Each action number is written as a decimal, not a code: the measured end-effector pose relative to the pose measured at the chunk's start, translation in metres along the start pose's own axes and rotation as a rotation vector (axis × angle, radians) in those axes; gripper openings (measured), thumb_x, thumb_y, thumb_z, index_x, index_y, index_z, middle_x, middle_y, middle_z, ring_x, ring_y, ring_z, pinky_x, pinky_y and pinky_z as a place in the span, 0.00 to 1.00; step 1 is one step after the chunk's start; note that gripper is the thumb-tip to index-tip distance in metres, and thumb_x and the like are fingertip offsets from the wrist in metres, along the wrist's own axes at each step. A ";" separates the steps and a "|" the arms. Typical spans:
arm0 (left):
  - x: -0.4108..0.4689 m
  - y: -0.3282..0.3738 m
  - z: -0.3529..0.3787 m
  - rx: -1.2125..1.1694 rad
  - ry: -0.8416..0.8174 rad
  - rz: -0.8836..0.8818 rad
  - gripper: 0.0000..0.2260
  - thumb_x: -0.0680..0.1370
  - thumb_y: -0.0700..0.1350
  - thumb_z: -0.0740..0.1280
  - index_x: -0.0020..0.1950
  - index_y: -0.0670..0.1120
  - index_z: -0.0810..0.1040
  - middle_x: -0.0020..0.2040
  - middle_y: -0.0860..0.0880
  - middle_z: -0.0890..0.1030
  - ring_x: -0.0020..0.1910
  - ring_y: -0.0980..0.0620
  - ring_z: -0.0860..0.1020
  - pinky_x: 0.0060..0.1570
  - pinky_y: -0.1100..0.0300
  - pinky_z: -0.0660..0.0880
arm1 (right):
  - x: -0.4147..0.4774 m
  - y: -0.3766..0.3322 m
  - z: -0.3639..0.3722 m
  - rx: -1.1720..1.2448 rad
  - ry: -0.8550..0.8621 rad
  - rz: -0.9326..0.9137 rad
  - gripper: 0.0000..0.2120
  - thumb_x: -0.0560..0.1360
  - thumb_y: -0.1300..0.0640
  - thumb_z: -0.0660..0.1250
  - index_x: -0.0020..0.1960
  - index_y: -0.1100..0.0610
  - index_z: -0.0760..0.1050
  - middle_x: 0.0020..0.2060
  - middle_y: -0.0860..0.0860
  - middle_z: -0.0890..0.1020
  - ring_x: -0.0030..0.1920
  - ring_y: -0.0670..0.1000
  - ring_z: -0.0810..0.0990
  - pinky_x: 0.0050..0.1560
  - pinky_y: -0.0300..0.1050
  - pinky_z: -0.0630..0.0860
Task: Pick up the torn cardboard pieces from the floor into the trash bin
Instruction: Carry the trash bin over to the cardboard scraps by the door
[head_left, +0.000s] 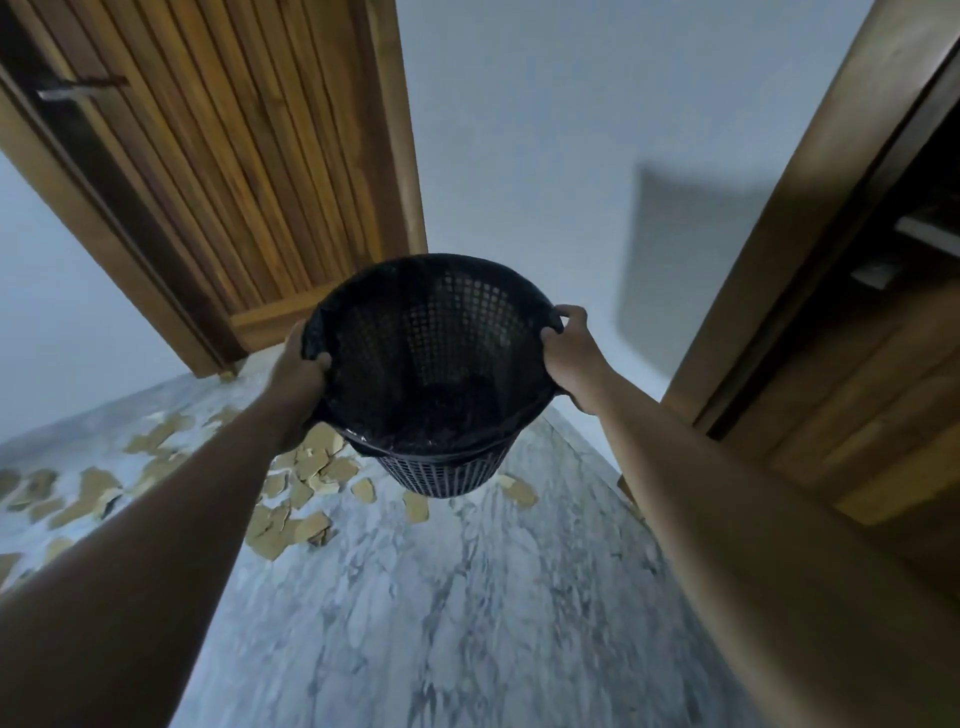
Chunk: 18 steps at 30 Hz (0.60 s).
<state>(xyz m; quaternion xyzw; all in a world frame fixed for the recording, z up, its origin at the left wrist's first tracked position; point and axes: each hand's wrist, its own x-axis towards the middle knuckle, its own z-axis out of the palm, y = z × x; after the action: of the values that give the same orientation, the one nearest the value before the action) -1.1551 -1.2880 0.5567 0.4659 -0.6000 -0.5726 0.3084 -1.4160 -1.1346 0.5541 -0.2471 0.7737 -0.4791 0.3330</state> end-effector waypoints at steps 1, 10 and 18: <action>0.019 -0.004 0.004 0.007 -0.008 -0.008 0.26 0.84 0.32 0.50 0.77 0.54 0.64 0.69 0.45 0.70 0.67 0.39 0.70 0.63 0.42 0.72 | 0.013 0.003 0.004 0.004 0.018 0.016 0.18 0.84 0.56 0.51 0.73 0.48 0.57 0.50 0.55 0.77 0.47 0.57 0.78 0.51 0.60 0.80; 0.176 -0.050 0.040 0.068 -0.136 -0.065 0.25 0.86 0.38 0.53 0.81 0.57 0.59 0.78 0.47 0.66 0.73 0.42 0.68 0.69 0.39 0.69 | 0.126 0.032 0.033 0.054 0.173 0.064 0.22 0.84 0.59 0.51 0.78 0.51 0.58 0.59 0.51 0.73 0.53 0.51 0.76 0.61 0.54 0.76; 0.270 -0.093 0.097 0.124 -0.309 -0.071 0.25 0.87 0.38 0.53 0.83 0.53 0.53 0.81 0.44 0.61 0.77 0.41 0.64 0.70 0.46 0.67 | 0.188 0.087 0.046 0.094 0.362 0.162 0.22 0.85 0.58 0.52 0.78 0.50 0.59 0.68 0.51 0.72 0.63 0.53 0.74 0.65 0.52 0.74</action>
<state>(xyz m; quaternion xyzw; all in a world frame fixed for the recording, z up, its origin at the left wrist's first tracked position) -1.3251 -1.4872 0.4070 0.4112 -0.6577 -0.6098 0.1628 -1.5101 -1.2568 0.4081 -0.0782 0.8149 -0.5230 0.2373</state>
